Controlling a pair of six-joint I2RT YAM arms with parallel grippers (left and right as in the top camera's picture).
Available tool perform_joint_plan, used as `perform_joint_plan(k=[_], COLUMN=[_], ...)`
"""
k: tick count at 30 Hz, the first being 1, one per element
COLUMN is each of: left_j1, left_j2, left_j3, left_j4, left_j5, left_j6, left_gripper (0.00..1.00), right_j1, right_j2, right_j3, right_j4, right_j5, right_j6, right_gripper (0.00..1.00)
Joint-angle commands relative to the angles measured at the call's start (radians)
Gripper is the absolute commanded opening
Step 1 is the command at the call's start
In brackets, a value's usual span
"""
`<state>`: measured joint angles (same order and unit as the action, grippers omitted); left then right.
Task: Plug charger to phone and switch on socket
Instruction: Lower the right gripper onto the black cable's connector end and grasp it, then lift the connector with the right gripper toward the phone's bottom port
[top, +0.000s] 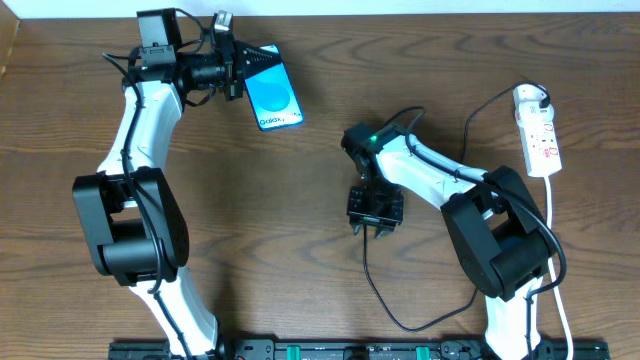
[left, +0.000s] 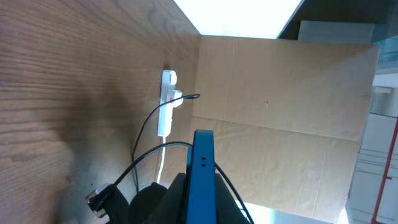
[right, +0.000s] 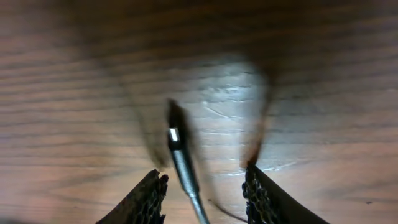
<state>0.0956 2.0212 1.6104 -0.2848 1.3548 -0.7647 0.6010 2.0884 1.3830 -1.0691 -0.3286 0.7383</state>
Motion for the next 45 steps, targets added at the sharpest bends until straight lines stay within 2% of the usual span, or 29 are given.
perform_joint_plan(k=[1,7,10,13,18,24,29,35,40,42,45], left_j1=[0.005,0.005,0.005,0.005,0.005,0.005,0.005,0.005,0.005,0.005,0.005], left_j2=[-0.025,-0.025,-0.025,-0.025,-0.025,-0.025,-0.025,-0.025,-0.025,-0.025,-0.025], left_j3=[0.005,0.005,0.005,0.005,0.005,0.005,0.005,0.005,0.005,0.005,0.005], left_j4=[0.001,0.001,0.001,0.001,0.001,0.001,0.001,0.002,0.043,0.075,0.128], left_j5=[0.021,0.021,0.021,0.021,0.021,0.021,0.021,0.040,0.052,0.076,0.121], left_j6=[0.010,0.013,0.013,0.013,0.013,0.013,0.013,0.013,0.014,0.016,0.017], left_gripper=[0.07,0.07,0.07,0.07,0.07,0.07,0.07,0.07,0.07,0.07,0.07], right_j1=[0.005,0.005,0.003,0.002,0.002,-0.024,-0.122,-0.259,-0.330,-0.336,-0.331], right_j2=[0.057,0.057,0.057,0.057,0.057,0.057,0.056,0.057,0.057,0.057,0.057], right_j3=[0.000,0.016,0.016,0.016,0.016,0.032,0.075,0.076,0.076,0.076,0.076], right_j4=[0.039,0.059,0.059,0.055,0.051,0.049,0.125,0.387,0.618,0.679,0.738], right_j5=[0.031,0.043,0.050,0.055,0.057,-0.015,-0.341,-0.797,-1.144,-1.222,-1.234], right_j6=[-0.022,-0.037,-0.036,-0.037,-0.036,-0.053,-0.220,-0.375,-0.563,-0.615,-0.624], right_gripper=[0.43,0.43,0.38,0.28,0.03,0.01,0.01,0.01,0.01,0.01,0.01])
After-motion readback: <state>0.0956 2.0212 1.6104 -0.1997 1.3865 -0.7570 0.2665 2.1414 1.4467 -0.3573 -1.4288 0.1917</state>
